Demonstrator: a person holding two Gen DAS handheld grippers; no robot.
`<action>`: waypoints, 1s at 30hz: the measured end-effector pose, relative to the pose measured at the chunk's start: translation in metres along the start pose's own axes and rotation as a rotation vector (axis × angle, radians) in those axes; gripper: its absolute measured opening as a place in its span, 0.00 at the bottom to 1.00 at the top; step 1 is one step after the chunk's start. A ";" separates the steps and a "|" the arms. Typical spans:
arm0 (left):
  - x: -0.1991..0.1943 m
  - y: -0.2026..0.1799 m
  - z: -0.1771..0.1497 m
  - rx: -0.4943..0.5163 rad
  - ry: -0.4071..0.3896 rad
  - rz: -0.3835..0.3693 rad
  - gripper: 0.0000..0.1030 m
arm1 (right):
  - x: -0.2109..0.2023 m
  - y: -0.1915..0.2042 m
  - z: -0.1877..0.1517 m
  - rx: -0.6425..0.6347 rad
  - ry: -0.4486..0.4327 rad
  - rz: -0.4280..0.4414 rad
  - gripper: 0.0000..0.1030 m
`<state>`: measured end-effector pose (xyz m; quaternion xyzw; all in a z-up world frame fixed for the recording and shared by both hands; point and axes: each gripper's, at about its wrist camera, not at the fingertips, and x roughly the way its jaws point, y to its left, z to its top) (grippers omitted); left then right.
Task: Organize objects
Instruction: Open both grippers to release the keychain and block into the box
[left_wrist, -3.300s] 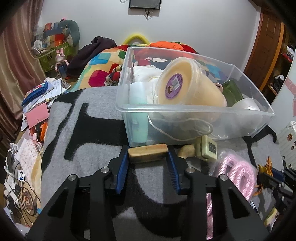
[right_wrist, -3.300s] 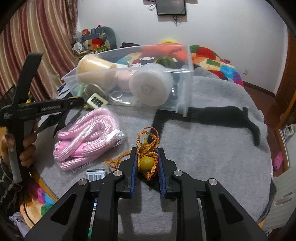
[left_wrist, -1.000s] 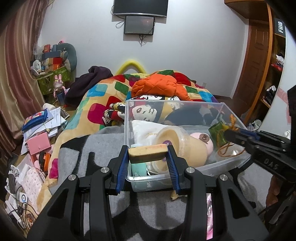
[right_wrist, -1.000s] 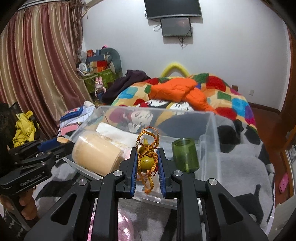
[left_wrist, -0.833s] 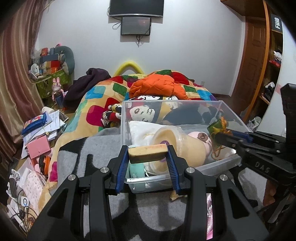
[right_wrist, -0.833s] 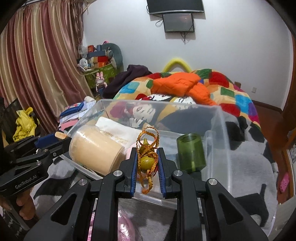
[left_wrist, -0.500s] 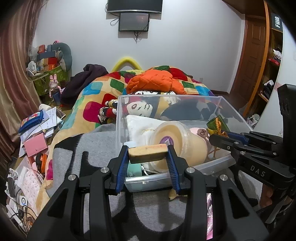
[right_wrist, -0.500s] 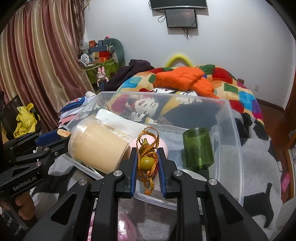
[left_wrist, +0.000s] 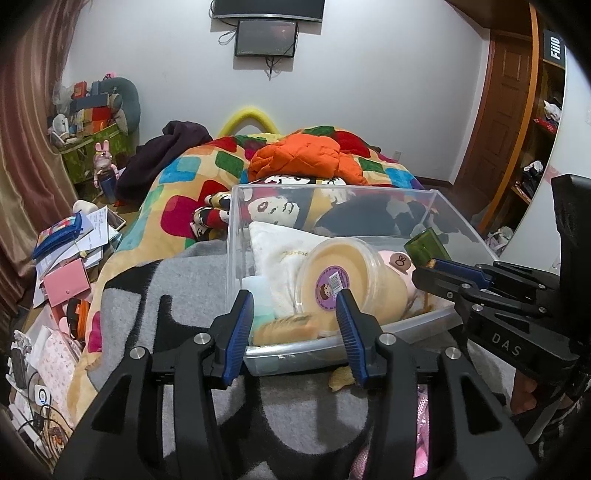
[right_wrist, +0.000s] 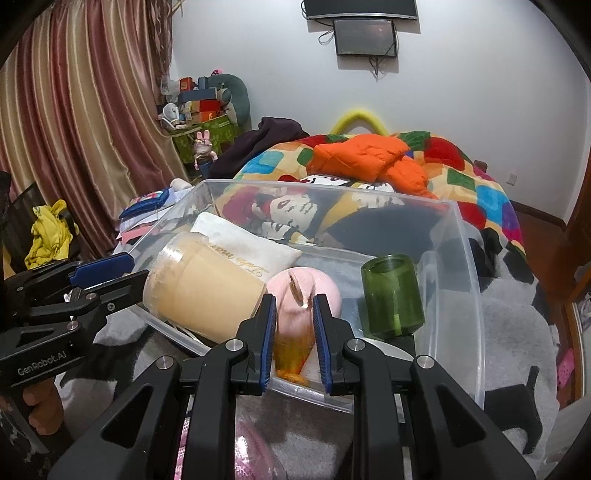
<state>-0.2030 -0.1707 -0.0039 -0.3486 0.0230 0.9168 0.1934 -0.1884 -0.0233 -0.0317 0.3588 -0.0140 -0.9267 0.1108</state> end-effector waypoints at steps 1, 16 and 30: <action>-0.001 0.000 0.000 0.002 -0.002 0.001 0.47 | -0.001 0.000 0.000 0.000 0.001 -0.002 0.18; -0.027 -0.016 -0.002 0.064 -0.060 0.013 0.71 | -0.030 0.000 0.001 0.001 -0.056 -0.025 0.37; -0.041 -0.021 -0.013 0.063 -0.038 -0.001 0.90 | -0.072 0.002 -0.023 -0.021 -0.083 -0.052 0.70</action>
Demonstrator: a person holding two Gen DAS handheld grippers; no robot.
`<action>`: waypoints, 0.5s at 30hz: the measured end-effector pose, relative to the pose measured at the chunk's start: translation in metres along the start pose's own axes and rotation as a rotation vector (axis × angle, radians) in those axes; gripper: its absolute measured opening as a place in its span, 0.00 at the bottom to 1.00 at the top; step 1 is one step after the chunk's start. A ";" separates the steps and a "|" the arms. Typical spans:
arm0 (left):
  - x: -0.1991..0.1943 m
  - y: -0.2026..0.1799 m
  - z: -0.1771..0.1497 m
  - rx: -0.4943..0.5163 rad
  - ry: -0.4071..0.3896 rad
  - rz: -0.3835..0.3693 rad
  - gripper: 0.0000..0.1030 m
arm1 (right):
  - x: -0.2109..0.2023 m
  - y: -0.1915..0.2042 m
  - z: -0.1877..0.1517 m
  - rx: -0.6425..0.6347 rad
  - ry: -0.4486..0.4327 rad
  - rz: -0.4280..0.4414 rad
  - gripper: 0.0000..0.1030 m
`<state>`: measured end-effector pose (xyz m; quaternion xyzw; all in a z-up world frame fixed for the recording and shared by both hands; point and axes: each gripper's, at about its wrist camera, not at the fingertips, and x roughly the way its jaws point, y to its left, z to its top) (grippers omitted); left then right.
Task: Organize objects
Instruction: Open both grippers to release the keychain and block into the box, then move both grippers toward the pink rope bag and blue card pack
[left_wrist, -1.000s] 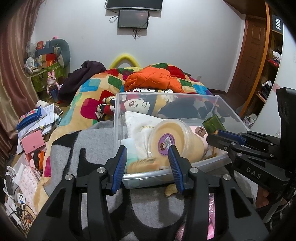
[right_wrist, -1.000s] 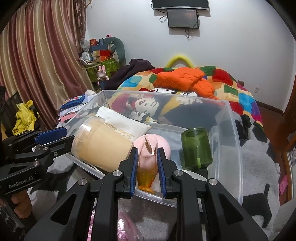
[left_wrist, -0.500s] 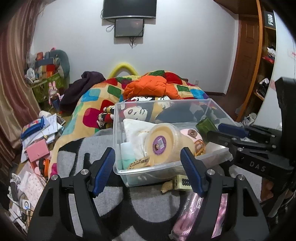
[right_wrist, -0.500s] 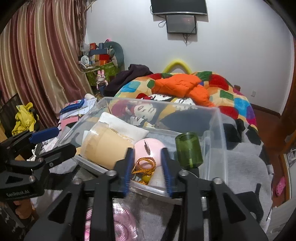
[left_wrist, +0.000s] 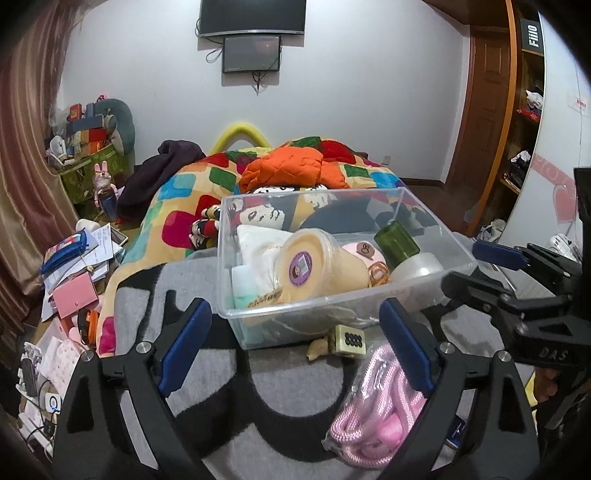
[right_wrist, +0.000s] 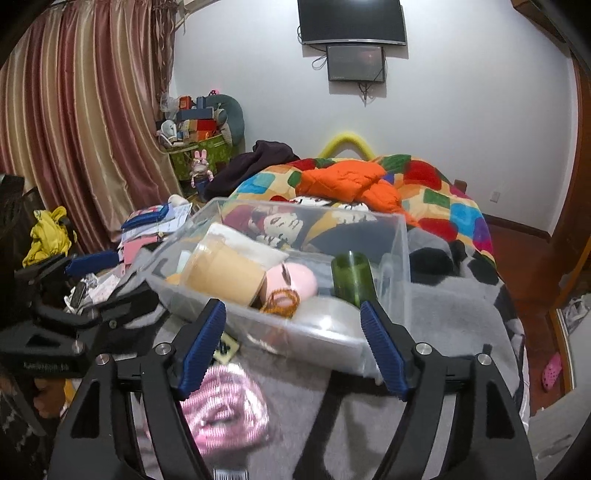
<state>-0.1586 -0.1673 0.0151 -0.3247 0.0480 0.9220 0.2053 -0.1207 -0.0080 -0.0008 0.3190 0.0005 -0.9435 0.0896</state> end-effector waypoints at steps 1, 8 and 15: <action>0.000 -0.001 -0.001 0.002 0.005 0.001 0.90 | -0.002 0.000 -0.003 -0.005 0.004 -0.004 0.70; 0.000 -0.010 -0.014 0.020 0.041 -0.006 0.90 | -0.012 -0.002 -0.027 -0.007 0.039 -0.007 0.70; 0.003 -0.019 -0.027 0.046 0.092 -0.009 0.90 | -0.013 -0.001 -0.056 -0.001 0.104 -0.008 0.70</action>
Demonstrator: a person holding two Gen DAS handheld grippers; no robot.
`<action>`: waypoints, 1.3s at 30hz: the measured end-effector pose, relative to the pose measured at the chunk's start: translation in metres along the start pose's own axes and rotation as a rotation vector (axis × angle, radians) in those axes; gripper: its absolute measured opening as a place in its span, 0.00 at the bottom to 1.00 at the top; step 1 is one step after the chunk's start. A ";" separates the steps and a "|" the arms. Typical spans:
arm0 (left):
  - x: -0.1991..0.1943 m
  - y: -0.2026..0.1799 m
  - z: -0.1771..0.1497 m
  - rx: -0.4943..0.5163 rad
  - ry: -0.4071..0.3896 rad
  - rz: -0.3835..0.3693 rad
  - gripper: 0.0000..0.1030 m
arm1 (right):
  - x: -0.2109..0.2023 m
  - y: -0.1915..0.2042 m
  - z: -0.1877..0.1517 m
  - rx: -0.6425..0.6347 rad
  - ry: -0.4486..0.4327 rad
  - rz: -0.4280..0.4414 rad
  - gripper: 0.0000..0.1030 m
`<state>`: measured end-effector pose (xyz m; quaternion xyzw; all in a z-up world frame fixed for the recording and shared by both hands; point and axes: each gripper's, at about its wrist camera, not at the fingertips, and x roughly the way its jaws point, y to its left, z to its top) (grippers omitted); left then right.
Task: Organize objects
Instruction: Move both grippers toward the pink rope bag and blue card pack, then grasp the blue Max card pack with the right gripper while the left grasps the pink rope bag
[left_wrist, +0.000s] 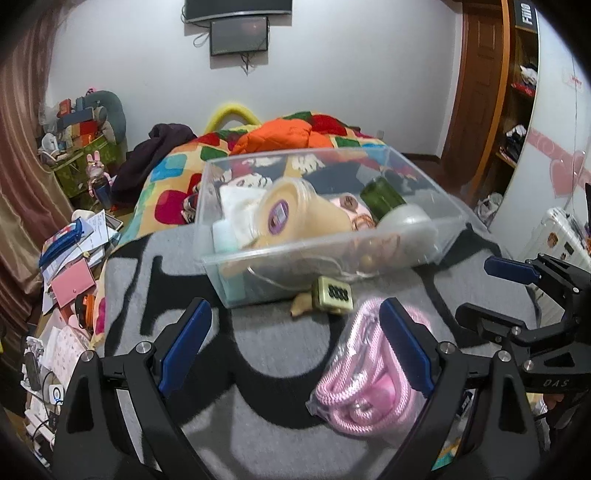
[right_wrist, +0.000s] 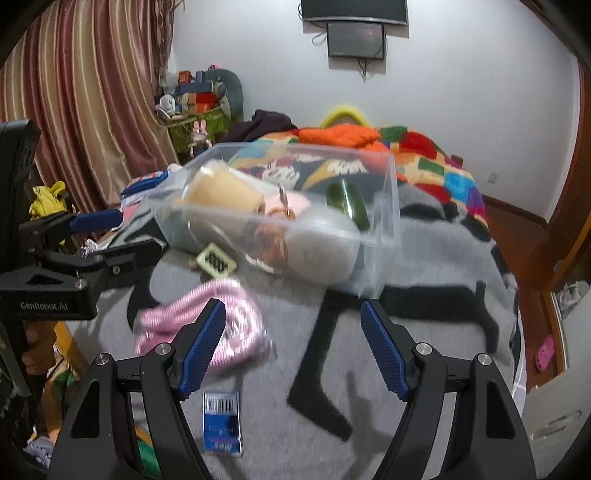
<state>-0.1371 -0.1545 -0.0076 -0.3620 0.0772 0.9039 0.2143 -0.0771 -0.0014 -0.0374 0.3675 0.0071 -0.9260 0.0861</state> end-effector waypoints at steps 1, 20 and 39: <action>0.001 -0.001 -0.002 0.003 0.008 -0.001 0.90 | 0.000 0.000 -0.004 0.004 0.008 0.003 0.70; 0.016 -0.011 -0.041 0.012 0.155 -0.029 0.90 | -0.002 0.021 -0.052 0.021 0.103 0.080 0.70; 0.017 -0.020 -0.036 0.012 0.172 -0.105 0.90 | 0.003 0.037 -0.064 -0.047 0.080 0.087 0.24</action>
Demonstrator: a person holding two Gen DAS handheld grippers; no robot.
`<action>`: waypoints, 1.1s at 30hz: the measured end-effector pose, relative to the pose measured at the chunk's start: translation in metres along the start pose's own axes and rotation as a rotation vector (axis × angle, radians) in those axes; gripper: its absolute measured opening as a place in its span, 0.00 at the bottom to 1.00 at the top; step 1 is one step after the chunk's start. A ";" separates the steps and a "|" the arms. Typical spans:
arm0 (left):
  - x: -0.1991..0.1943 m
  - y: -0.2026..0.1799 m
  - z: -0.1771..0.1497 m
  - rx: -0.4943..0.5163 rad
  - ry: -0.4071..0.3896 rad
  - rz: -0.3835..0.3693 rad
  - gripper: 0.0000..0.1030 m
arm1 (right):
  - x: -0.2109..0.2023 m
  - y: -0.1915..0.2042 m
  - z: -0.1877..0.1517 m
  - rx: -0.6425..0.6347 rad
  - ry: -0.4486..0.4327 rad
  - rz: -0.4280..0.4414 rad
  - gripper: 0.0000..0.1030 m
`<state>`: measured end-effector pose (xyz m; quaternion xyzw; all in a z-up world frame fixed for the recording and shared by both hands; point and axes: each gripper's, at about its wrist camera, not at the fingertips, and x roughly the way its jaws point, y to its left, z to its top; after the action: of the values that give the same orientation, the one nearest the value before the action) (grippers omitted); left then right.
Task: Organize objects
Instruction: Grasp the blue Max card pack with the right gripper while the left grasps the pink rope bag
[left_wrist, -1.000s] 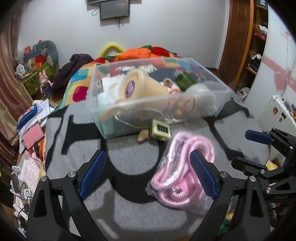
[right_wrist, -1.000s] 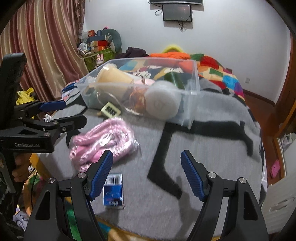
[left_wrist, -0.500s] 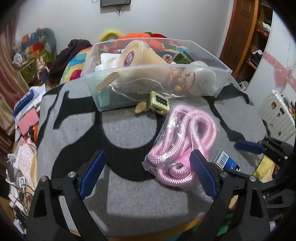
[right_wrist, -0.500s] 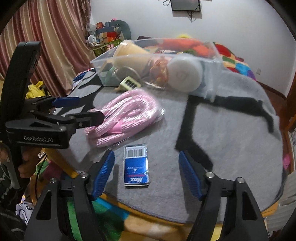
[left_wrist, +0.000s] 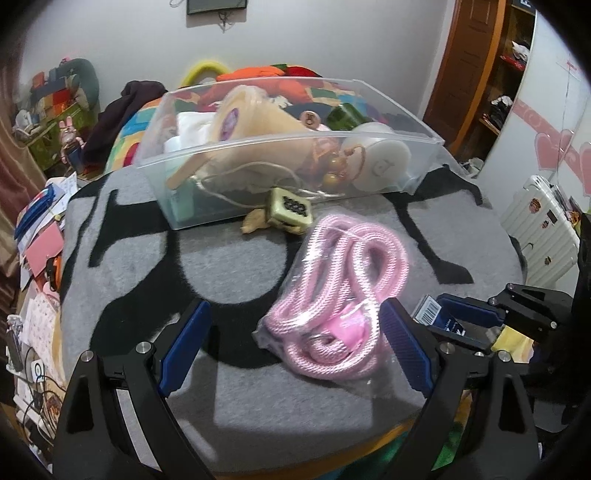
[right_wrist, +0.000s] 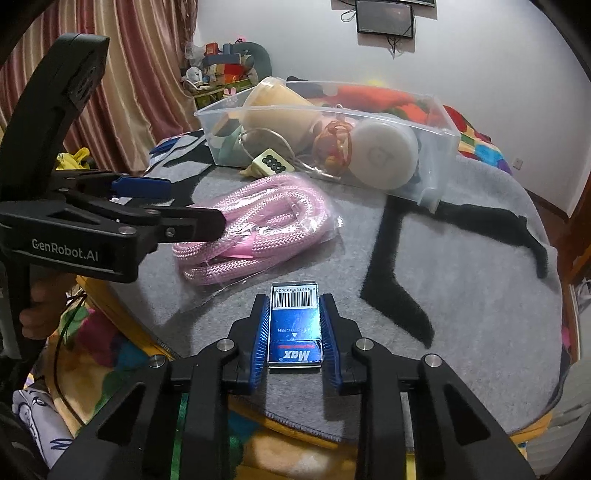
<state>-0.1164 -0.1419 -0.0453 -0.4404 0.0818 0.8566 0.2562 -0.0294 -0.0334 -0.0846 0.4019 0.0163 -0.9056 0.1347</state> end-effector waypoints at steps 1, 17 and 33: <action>0.002 -0.002 0.001 0.007 0.004 -0.007 0.90 | 0.000 -0.001 0.000 0.002 0.000 0.001 0.24; 0.037 -0.031 0.011 0.107 0.060 -0.010 0.90 | -0.010 -0.050 0.003 0.133 -0.012 -0.027 0.24; 0.033 -0.028 0.014 0.079 -0.005 -0.016 0.62 | -0.018 -0.067 0.014 0.185 -0.058 -0.034 0.24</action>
<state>-0.1281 -0.1008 -0.0610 -0.4286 0.1116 0.8516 0.2803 -0.0450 0.0332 -0.0670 0.3861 -0.0646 -0.9165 0.0823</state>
